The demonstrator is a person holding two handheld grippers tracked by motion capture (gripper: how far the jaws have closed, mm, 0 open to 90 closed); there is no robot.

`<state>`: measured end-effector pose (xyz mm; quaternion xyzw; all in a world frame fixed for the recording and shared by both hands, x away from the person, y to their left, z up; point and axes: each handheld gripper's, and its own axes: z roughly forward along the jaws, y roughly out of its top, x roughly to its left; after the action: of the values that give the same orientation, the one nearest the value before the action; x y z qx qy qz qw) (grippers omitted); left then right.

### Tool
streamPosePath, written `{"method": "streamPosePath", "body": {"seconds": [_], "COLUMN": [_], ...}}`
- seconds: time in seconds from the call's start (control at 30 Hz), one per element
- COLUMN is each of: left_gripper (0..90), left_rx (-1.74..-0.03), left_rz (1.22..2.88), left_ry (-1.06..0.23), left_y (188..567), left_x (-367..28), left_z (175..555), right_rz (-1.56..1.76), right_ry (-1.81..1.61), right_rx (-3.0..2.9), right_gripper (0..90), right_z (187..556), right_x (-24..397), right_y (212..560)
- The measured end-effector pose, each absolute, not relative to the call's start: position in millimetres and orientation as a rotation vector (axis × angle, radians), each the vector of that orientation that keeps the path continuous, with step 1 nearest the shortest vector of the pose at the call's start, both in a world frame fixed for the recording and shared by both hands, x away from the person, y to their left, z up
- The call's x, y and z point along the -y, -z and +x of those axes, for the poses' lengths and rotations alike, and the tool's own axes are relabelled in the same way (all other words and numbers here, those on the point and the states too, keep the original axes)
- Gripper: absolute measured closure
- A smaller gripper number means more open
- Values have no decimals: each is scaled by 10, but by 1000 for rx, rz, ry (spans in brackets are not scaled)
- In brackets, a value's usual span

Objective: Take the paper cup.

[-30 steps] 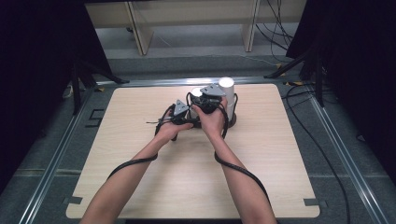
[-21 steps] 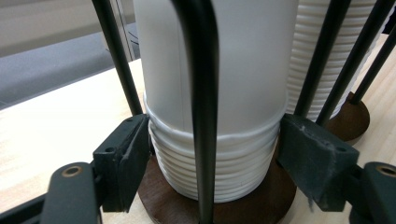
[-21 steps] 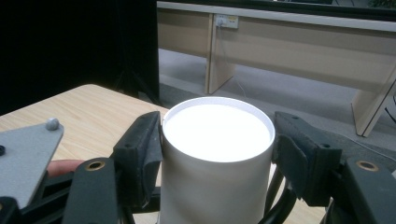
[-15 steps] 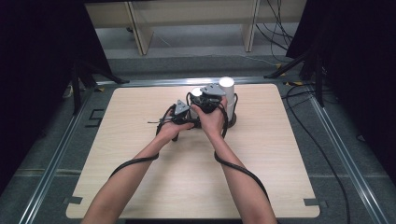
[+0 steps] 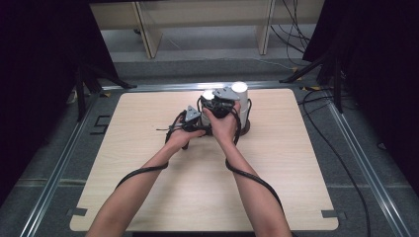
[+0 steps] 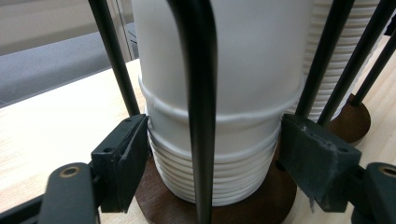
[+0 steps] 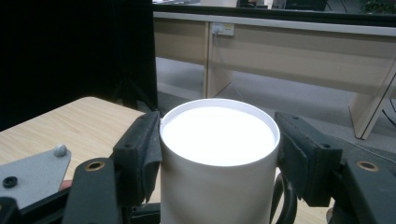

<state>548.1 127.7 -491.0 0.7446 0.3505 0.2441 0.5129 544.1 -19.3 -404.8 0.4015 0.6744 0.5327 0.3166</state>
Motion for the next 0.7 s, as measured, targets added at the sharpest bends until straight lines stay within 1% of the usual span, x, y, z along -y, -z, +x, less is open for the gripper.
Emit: {"method": "streamPosePath", "body": {"seconds": [0.33,0.4,0.7], "left_gripper": [252,253,254], "left_rx": [-830,-830,-829], "left_rz": [1797,1797,1808], "left_ry": [-598,-599,-605], "left_y": [4900,4899,4893], "left_x": [-1283,-1282,-1283], "left_z": [5475,5474,5476], "right_rz": [993,1038,982], "right_ry": [-1435,-1446,-1490], "right_rx": [-1751,-1753,-1693], "right_gripper": [351,351,351], "right_z": [5416,5389,5314], "right_x": [221,212,237], "right_y": [3928,3914,3665]}}
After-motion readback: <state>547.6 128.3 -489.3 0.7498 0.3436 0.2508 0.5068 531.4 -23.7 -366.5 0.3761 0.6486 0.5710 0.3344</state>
